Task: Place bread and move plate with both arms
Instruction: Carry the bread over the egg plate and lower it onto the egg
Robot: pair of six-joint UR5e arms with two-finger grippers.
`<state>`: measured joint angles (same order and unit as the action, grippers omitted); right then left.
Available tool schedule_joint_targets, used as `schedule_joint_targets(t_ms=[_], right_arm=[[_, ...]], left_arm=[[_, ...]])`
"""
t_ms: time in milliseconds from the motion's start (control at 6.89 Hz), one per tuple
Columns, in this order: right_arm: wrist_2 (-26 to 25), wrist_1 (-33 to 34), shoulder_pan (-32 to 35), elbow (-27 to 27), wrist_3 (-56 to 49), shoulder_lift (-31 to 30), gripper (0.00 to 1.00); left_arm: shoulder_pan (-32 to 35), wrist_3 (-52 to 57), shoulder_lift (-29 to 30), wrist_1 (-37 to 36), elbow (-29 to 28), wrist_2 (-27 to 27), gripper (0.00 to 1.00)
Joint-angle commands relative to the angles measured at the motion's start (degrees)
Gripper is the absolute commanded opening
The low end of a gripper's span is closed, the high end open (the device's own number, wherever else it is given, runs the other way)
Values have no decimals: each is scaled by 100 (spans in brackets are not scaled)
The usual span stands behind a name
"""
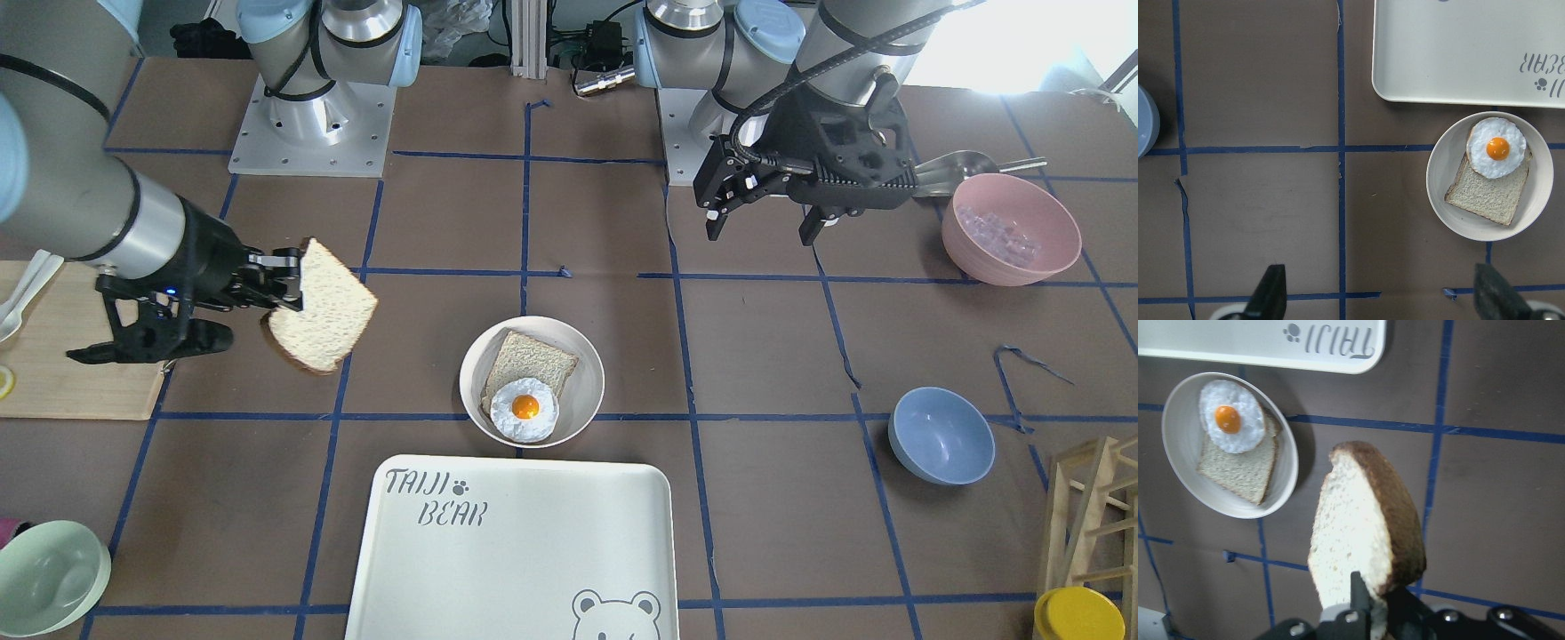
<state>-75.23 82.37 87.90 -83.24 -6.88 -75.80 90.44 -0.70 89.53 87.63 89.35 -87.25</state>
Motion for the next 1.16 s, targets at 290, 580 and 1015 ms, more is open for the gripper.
schedule_joint_targets(t_ms=[290,580,1015], right_arm=[[896,3032,1133,-1525,838,574,0],[1544,3572,1177,-1808,863,627,0],[1669,4065,1177,-1984,812,689,0]], left_arm=[[-8,0,4,0,12,-12,100],[-8,0,-5,0,12,-21,100],[-8,0,4,0,12,-21,100]])
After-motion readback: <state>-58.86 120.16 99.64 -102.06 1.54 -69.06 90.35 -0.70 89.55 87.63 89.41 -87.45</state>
